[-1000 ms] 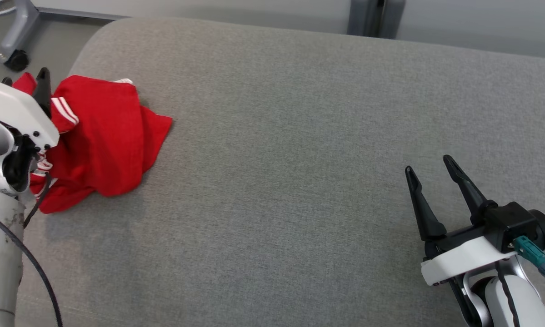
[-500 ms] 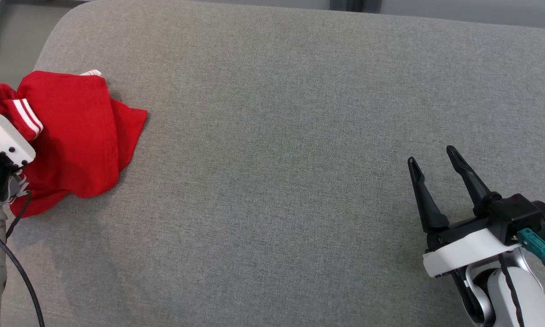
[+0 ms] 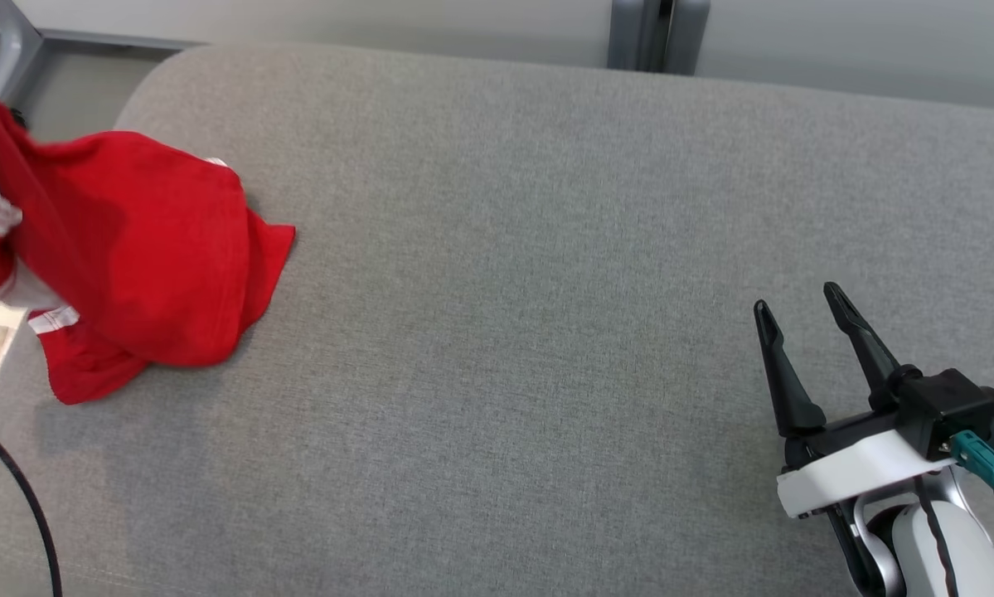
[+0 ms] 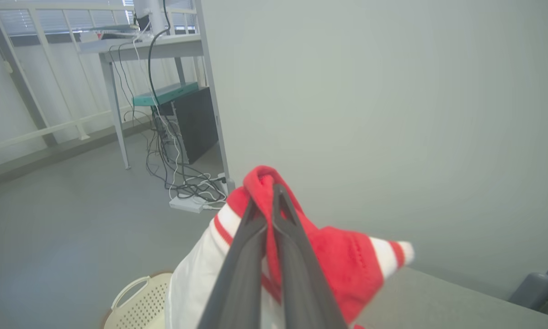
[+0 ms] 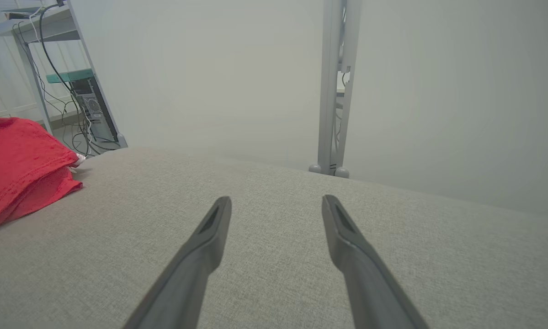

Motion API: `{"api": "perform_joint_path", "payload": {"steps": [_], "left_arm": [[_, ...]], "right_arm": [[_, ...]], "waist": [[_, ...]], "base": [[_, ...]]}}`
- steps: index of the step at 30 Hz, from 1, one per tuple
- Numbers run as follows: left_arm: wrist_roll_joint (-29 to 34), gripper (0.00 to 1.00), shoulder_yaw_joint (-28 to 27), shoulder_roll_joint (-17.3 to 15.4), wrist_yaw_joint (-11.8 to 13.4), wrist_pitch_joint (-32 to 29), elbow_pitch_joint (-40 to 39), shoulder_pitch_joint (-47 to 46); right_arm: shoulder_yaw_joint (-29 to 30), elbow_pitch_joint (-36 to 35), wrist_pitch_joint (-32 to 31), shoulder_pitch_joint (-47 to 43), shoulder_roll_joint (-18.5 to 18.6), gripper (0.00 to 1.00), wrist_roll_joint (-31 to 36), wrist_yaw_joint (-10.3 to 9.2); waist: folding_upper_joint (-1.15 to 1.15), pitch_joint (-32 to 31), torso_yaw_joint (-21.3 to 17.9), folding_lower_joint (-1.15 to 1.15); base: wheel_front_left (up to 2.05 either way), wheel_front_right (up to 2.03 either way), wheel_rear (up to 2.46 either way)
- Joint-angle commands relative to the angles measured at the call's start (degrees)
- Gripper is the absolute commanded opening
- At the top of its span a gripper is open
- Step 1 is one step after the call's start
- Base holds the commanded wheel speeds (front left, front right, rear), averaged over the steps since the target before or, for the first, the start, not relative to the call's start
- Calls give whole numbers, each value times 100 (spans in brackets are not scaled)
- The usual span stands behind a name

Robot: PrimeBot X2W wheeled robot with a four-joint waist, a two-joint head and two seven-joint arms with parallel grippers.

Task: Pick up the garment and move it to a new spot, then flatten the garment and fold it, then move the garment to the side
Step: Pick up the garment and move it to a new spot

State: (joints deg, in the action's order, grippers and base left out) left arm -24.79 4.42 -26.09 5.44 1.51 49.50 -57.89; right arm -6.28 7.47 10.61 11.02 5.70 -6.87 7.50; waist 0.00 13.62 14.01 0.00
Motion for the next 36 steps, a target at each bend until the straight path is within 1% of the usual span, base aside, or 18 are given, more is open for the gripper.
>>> {"api": "perform_joint_path", "payload": {"steps": [1, 6, 9, 14, 17, 19, 21, 23, 25, 30, 31, 32, 36], "left_arm": [[53, 0, 36, 6, 18, 66, -112, -80], [100, 0, 211, 161, -56, 194, -1042, 45], [219, 0, 474, 361, -30, 73, -1840, 333], [374, 0, 1111, 728, -44, -380, -3376, 1021], [460, 0, 1541, 969, 9, -674, -4122, 1453], [480, 0, 1832, 1152, 18, -838, -4446, 1700], [353, 0, 2047, 1364, -9, -968, -4646, 1922], [405, 0, 2183, 1424, 57, -1028, -4723, 2068], [395, 0, 2455, 1619, -41, -1091, -4739, 2161], [484, 0, 3167, 1915, -322, -1282, -4381, 2183], [548, 0, 3306, 1960, -370, -1310, -4273, 2146], [548, 0, 3306, 1960, -370, -1310, -4273, 2146], [620, 0, 3817, 2153, -577, -1340, -3836, 2009]], "right_arm": [[24, 2, 30, -67, 7, 100, -34, -2], [186, -46, 52, -237, -77, 100, -35, -2], [358, -109, 21, -380, -115, 100, -7, -2], [533, -253, -44, -507, -178, 100, 25, -2], [543, -326, -75, -483, -208, 100, 27, -2], [520, -360, -81, -431, -223, 100, 18, -2], [459, -381, -76, -357, -240, 100, -7, -2], [429, -360, -29, -309, -250, 100, -36, -2], [459, -340, 16, -280, -257, 100, -69, -2], [476, -238, 82, -252, -276, 100, -131, -2], [462, -218, 96, -233, -276, 100, -141, -2], [462, -218, 96, -233, -276, 100, -141, -2], [393, -140, 185, -142, -276, 100, -248, -2]], "waist": [[0, -138, 10, 0], [0, -426, -20, 0], [0, -531, -46, 0], [0, -583, -219, 0], [0, -535, -440, 0], [0, -489, -637, 0], [0, -403, -877, 0], [0, -339, -1145, 0], [0, -248, -1364, 0], [0, -47, -1903, 0], [0, -5, -2013, 0], [0, -5, -2013, 0], [0, 169, -2449, 0]], "base": [[0, 0, 0], [0, 0, 0], [0, 0, 0], [0, 0, 0], [0, 0, 0], [0, 0, 0], [0, 0, 0], [0, 0, 0], [0, 0, 0], [0, 0, 0], [0, 0, 0], [0, 0, 0], [0, 0, 0]]}}
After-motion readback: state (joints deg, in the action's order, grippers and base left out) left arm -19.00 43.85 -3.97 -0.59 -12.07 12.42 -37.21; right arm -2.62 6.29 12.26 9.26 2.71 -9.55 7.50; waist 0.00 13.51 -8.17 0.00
